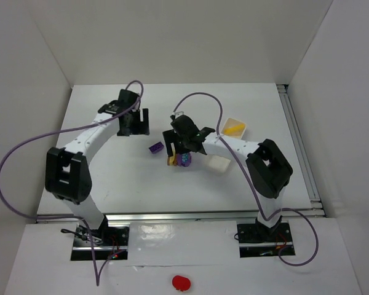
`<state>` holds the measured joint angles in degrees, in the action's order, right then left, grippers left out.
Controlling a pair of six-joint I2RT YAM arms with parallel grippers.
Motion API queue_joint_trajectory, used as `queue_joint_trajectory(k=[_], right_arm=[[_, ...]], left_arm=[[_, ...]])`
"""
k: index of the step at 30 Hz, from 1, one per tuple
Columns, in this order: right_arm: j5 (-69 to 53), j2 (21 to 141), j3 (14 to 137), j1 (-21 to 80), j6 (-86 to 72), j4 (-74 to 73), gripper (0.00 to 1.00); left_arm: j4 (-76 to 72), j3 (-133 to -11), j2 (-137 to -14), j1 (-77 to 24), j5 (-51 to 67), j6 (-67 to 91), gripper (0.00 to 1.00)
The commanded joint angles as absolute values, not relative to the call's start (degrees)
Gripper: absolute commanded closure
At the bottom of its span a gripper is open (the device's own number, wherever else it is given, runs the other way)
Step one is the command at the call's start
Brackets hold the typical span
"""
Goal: Sort the legos into containers by color
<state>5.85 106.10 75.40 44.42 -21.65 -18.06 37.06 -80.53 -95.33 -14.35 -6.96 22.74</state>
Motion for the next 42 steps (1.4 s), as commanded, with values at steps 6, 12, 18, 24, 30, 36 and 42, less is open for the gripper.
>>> queue_joint_trajectory(k=[6,12,18,24,30,36,42], right_arm=[[5.8,113.8,92.7,46.2,-12.8,-23.5,0.13],[6.3,120.5,97.4,47.4,-9.6,-23.4,0.01],[7.1,123.5,97.9,48.4,-9.1,-20.2,0.01],[9.3,126.4,97.4,50.1,-8.0,-18.4,0.01],[11.0,130.1,99.7,50.1,-8.7,-17.0,0.01],[12.4,131.1,100.3,50.1,-10.5,-14.9,0.09],[14.9,129.9,100.2,50.6,-11.0,-14.6,0.32]], left_arm=[[39.3,-81.6,-97.7,-12.1,-2.1,28.6,0.08],[41.3,-79.6,-91.9,-3.1,-3.8,35.5,0.08],[40.2,-75.5,-86.1,4.0,-3.2,40.5,0.08],[38.9,-75.5,-86.0,5.4,-0.7,39.4,0.1],[38.8,-75.0,-86.0,5.4,-0.2,38.8,0.1],[38.8,-75.0,-86.0,5.4,-0.7,38.3,0.1],[38.8,-75.0,-85.5,5.4,-0.7,37.8,0.11]])
